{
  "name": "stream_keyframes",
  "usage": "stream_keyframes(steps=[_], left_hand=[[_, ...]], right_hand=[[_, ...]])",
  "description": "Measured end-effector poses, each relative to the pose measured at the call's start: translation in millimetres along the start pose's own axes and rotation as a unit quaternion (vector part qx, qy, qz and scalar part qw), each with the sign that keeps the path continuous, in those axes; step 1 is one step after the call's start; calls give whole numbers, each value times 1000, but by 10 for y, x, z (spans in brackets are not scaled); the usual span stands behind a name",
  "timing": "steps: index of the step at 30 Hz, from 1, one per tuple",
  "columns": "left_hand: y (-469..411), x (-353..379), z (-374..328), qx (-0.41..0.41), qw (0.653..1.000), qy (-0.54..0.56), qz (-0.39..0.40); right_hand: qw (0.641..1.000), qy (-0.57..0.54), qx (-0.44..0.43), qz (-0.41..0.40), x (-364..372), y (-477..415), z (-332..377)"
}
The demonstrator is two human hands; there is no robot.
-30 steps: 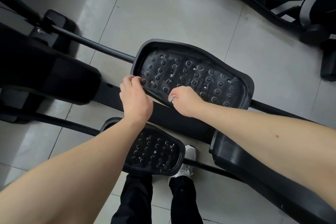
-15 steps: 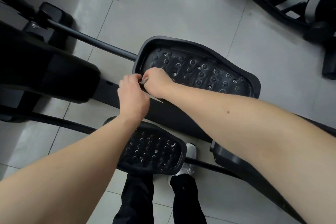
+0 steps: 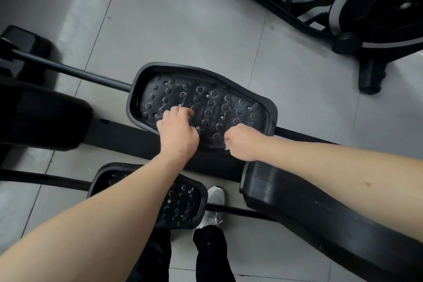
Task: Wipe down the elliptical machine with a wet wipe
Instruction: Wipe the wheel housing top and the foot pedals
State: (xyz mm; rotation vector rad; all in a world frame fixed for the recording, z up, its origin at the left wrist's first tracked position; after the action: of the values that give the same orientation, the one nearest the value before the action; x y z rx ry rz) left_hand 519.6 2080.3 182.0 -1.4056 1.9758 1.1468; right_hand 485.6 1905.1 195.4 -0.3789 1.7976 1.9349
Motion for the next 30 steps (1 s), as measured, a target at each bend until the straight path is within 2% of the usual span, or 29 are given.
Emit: stream_keyframes(steps=[2,4,6,8,11,14,16,18,22,24,26,28,30], left_hand=[[12,102,-152,6,1000,0,14],[25,166,-265,8,1000,2,21],[34,216,-344,11,1000,3,24],[45,251,-393,16,1000,-6,24],[56,301,-430,17,999,-14,27],[102,354,-430,12,999,-18,36],[153,392,-414,11,999,-21,39],[173,411,-421,11,999,-26,44],[181,384,-440,13,999,-25,44],[174,363,-427,12,999,-26,41],[160,354,-403,10,999,-29,37],[157,358,-389,9,999,-29,37],[166,372,-403,10,999,-26,37]], right_hand=[[998,61,7,10,-41,64,-214],[997,79,-3,-22,-176,54,-361],[990,38,-20,-134,-470,-53,-447],[965,-15,-60,-255,-721,-177,-456],[930,-17,-105,-351,-639,-335,-430],[935,-25,-132,-329,-109,-331,-370],[930,48,-225,-286,210,-114,-205],[906,93,-281,-302,232,-48,-215],[912,28,-144,-384,-279,-432,-526],[922,-6,-127,-367,-277,-471,-515],[924,29,-191,-331,-112,-323,-385],[899,93,-315,-289,154,-59,-260],[883,137,-349,-283,225,-6,-301]])
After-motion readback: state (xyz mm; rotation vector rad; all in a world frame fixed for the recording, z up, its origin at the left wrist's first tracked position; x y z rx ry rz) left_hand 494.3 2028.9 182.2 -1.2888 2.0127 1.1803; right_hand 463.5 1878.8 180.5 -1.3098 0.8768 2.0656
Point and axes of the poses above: each hand's wrist, its own y-axis away from the middle knuckle, its own x-axis out of the palm, z = x × y, the point moved 6 cm from there along -y, towards the middle knuckle, and after that the axes turned 5 degrees about x, right-handed, at the moved point
